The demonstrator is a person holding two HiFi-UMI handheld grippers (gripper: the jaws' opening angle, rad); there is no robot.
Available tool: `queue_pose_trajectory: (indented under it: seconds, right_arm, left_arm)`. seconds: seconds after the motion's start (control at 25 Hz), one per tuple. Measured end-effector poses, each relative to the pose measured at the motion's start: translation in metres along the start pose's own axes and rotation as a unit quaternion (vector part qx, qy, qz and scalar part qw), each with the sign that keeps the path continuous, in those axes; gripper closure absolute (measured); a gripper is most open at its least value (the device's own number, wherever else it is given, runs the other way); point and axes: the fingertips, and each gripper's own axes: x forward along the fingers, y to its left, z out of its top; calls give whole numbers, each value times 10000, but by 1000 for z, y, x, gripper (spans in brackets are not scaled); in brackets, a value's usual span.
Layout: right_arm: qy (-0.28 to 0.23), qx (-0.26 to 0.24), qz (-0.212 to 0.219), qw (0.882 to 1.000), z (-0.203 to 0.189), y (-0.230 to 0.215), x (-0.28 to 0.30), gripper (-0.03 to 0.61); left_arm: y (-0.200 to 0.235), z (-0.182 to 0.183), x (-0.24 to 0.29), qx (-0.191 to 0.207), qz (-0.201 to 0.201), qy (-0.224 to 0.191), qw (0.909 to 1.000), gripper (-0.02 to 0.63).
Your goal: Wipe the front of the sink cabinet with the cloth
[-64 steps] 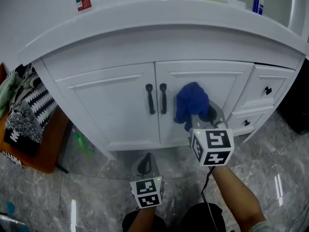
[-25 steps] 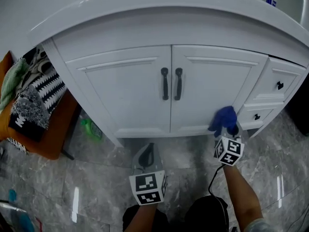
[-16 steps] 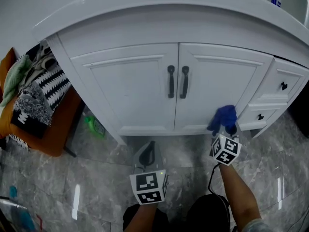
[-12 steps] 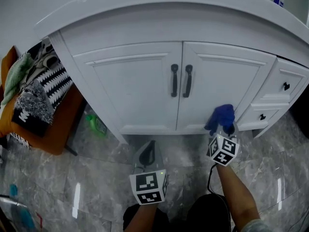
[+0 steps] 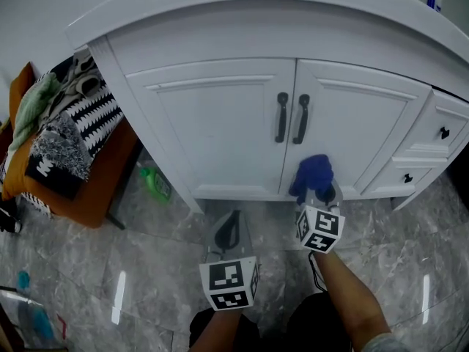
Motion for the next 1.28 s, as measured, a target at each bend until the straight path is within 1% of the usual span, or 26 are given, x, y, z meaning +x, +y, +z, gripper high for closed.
queue_pose_trajectory:
  seconds: [0.08,0.28,0.4,0.6,0.72,0.76,0.88,0.92,1.08,1.12,1.24,1.28]
  right_arm:
    - [23,-34,113,9999,-2,19,1,518]
    - [-129,132,-277,9994,-3,24,0,520]
    - [-162,259,-414,9987,-5,29,-3,520]
    - [-194,87,-222,9995,-8,55,-6,518]
    - [-201,110,-275,9994,-9,63,-4,518]
    - [-195,107,-199,9996,-10,68,-3,518]
    - [-129,-55,281,9995,-13,103,0,516]
    - [-107,-45,353,9993,-14,113,1,514]
    - [-174,190,265,9993,-14,125,4,515]
    - [-187,164,325,9992,-14,130,5,514]
    - [-67,78,750,9971,-19,159,10,512]
    - [-28,77,795,9968,-21,166,12,512]
  left_arm:
    - [4,1,-3,-3,29,-20,10000,603]
    - [15,5,-10,-46,108,-74,9999,603]
    - [20,5,-12,-34,133,-63,9999,603]
    - [31,4,-16,-15,199,-59,9998,603]
    - [38,6,-19,-47,247,-78,9997,603]
    - [40,7,-20,-49,262,-93,9996,603]
    - [47,7,-23,-62,313,-96,9994,603]
    - [49,7,-25,-77,334,-93,9994,603]
    - [57,8,-30,-136,389,-131,9991,603]
    - [60,9,-32,-147,407,-144,9990,603]
    - [69,9,-37,-162,476,-156,9986,603]
    - [70,8,-38,-162,489,-147,9986,603]
